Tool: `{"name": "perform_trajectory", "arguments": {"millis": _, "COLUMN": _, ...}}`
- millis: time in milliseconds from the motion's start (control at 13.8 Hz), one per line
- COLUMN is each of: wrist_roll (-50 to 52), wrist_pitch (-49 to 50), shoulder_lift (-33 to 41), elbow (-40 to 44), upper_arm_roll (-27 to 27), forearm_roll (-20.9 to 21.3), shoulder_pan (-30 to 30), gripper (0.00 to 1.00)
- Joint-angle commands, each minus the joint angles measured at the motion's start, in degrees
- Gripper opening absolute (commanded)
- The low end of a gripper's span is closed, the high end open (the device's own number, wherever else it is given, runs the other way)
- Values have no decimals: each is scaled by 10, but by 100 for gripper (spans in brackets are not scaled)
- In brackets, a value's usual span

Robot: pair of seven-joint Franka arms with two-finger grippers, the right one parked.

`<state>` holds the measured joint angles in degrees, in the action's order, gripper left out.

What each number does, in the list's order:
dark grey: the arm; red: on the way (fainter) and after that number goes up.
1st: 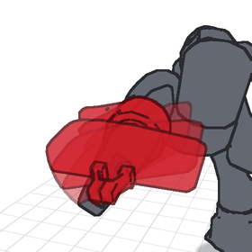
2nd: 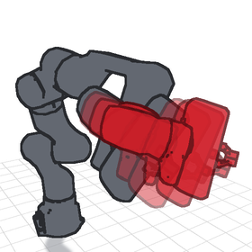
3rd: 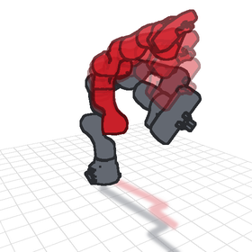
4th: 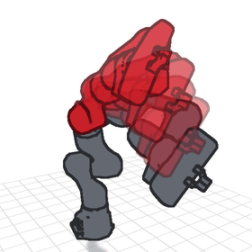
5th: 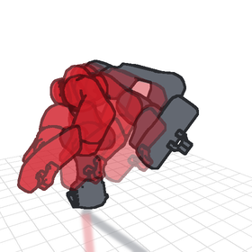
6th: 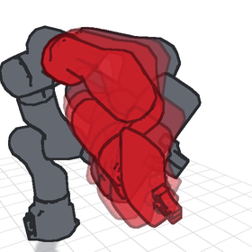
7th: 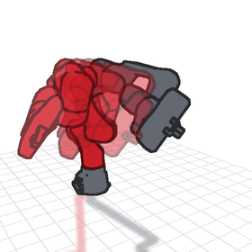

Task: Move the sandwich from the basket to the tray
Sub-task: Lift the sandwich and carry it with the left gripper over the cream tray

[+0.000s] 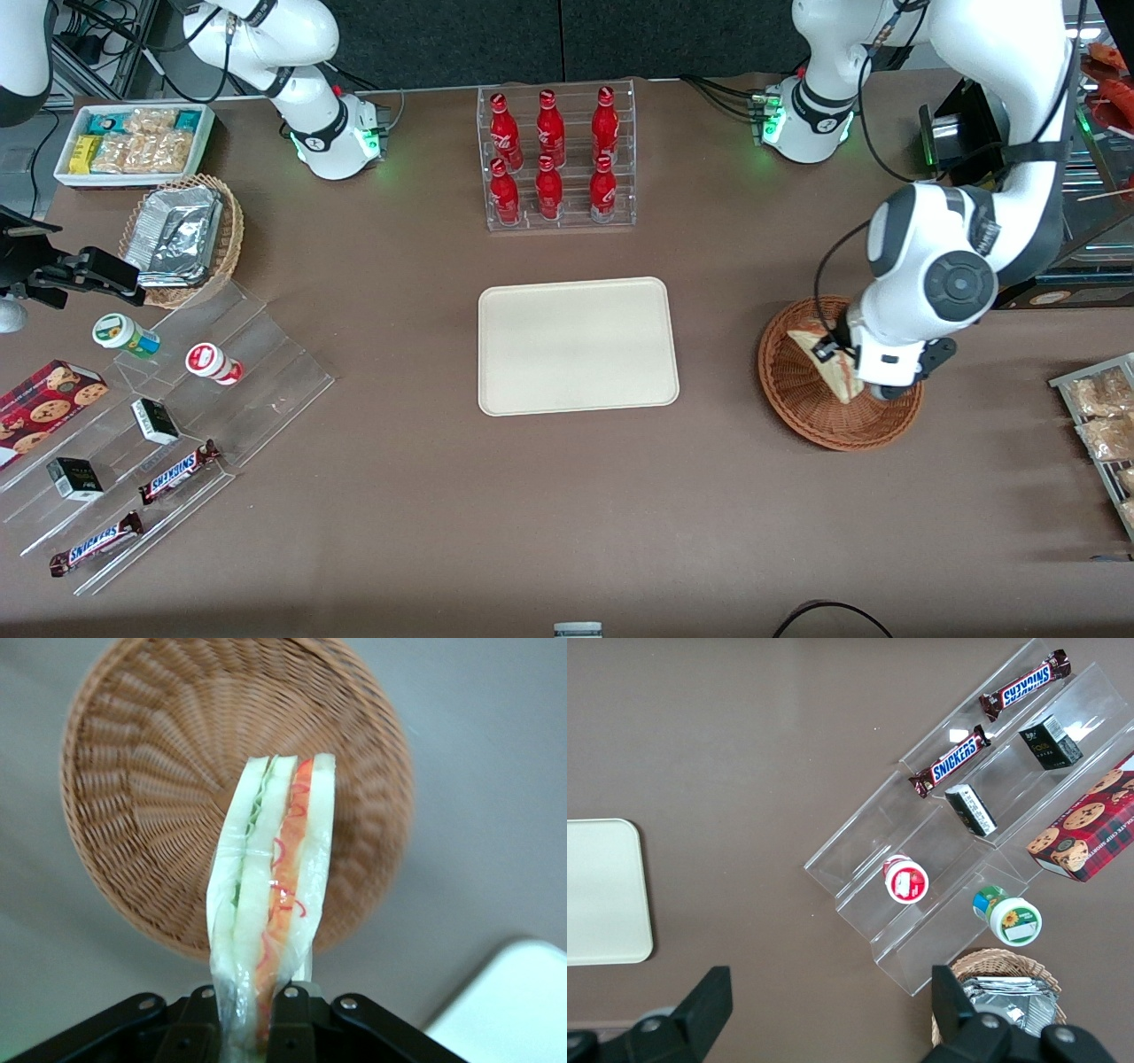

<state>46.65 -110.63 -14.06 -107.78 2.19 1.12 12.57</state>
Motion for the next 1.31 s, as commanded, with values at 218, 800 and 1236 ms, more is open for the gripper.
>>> {"name": "perform_trajectory", "arguments": {"millis": 218, "wrist_roll": 11, "wrist_pitch": 18, "shoulder_lift": -35, "elbow": 69, "upper_arm_roll": -3, "forearm_roll": -5, "shoulder_pan": 154, "gripper": 0}}
{"name": "perform_trajectory", "arguments": {"millis": 800, "wrist_roll": 23, "wrist_pitch": -120, "shoulder_lift": -142, "elbow": 130, "upper_arm_roll": -4, "forearm_roll": -53, "shoulder_pan": 264, "gripper": 0}}
{"name": "perform_trajectory", "arguments": {"millis": 1236, "wrist_roll": 20, "wrist_pitch": -169, "shoulder_lift": -186, "elbow": 134, "upper_arm_roll": -5, "forearm_roll": -35, "shoulder_pan": 308, "gripper": 0}}
